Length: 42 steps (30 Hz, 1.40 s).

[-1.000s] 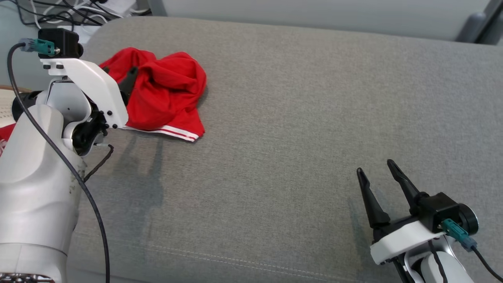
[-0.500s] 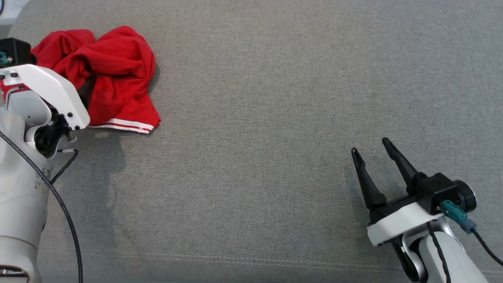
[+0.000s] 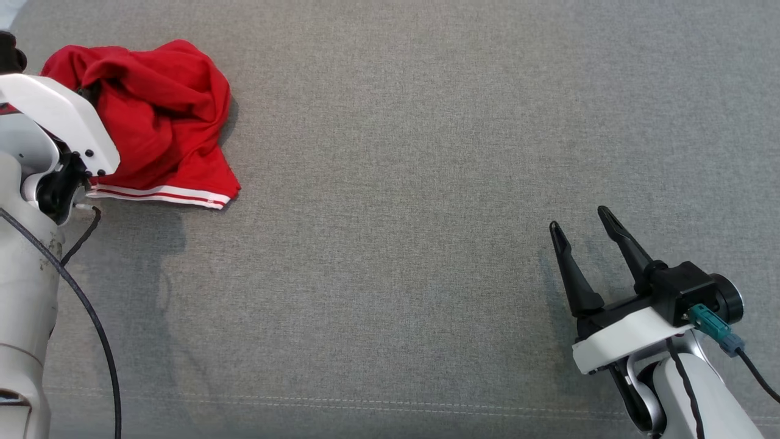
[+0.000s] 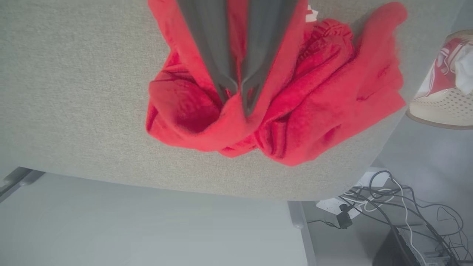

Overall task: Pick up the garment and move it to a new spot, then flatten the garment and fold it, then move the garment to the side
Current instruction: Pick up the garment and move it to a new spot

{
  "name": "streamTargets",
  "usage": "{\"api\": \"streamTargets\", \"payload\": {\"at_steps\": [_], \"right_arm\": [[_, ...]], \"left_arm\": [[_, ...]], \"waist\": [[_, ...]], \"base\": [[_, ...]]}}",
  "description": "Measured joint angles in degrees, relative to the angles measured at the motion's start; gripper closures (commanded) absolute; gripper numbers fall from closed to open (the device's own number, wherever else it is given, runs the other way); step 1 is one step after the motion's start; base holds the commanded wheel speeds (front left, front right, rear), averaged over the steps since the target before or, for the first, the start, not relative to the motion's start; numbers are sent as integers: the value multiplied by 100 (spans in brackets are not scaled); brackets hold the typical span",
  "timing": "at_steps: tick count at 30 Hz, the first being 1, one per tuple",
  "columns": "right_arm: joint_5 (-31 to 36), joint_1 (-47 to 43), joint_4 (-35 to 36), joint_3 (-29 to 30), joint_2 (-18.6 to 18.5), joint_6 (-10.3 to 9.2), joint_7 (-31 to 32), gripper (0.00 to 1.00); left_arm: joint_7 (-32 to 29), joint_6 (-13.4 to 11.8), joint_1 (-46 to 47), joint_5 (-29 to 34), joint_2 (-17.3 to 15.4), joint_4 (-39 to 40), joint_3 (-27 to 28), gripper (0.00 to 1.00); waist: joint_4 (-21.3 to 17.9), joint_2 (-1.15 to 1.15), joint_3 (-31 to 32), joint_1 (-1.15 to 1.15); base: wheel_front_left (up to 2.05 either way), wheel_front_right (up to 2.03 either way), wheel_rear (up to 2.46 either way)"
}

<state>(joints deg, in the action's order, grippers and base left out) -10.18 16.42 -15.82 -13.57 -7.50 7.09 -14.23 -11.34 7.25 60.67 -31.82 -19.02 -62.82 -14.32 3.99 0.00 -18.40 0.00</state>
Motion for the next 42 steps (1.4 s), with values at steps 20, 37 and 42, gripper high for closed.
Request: {"api": "streamTargets", "payload": {"at_steps": [20, 37, 42], "right_arm": [[1, -405, 25, 301, 194, 0, -1, 0], [1, -620, 191, 570, 349, 0, -1, 0], [0, -619, 202, 565, 377, 0, -1, 0]], "left_arm": [[1136, -357, -235, 392, 267, 1559, -455, 100], [461, -833, -1295, 517, 788, 4576, -1295, 100], [378, -832, -1473, 502, 1074, 4735, -1606, 100]], "waist": [[-16, 0, 904, 0], [-1057, 0, 1068, 0], [-1434, 0, 982, 0]], "base": [[0, 0, 0], [0, 0, 0], [0, 0, 0]]}}
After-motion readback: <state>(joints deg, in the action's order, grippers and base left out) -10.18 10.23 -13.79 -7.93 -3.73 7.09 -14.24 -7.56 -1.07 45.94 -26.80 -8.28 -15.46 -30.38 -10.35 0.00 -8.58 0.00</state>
